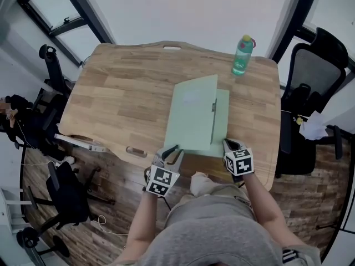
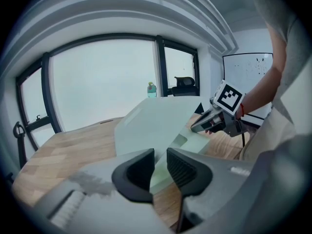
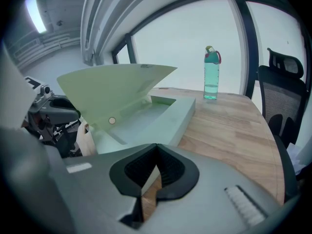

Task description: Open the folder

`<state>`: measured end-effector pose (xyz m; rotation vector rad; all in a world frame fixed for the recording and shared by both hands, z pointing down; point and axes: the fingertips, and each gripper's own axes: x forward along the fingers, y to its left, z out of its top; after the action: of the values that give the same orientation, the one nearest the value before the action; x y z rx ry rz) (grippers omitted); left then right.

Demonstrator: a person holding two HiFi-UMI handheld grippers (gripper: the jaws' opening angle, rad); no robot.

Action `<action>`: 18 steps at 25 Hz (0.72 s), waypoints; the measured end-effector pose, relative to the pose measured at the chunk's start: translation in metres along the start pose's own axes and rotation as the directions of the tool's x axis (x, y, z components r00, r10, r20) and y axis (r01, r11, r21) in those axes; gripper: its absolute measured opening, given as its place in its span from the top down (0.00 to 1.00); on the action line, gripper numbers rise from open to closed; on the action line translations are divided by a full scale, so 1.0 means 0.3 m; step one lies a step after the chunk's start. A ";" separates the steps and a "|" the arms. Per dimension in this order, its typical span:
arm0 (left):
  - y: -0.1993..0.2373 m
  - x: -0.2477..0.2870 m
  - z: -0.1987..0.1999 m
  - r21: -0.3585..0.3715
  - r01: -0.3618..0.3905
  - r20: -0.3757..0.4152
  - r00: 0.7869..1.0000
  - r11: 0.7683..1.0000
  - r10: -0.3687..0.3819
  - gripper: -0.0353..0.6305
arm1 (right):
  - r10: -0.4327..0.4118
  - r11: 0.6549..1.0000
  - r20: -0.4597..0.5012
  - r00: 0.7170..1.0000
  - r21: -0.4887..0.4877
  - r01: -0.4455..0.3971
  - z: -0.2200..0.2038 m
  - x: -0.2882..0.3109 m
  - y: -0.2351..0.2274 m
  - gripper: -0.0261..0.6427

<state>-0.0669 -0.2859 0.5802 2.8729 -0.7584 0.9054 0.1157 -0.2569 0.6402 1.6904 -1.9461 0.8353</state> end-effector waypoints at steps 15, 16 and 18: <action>0.202 -0.110 -0.013 -0.087 -0.237 0.048 0.969 0.968 0.242 0.91 | -0.001 1.000 -0.032 0.999 -0.032 0.000 0.009 0.010 0.019 0.96; 0.215 -0.114 -0.017 -0.093 -0.248 0.046 0.966 0.964 0.253 0.91 | -0.001 0.999 -0.035 0.999 -0.032 0.000 0.010 0.011 0.019 0.96; 0.239 -0.122 -0.027 -0.109 -0.268 0.044 0.961 0.957 0.274 0.91 | -0.004 0.999 -0.040 0.999 -0.037 0.002 0.007 0.012 0.019 0.96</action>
<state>-0.1302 -0.3314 0.5591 2.7607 -1.1917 0.7798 0.1097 -0.2606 0.6403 1.6427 -1.9204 0.8210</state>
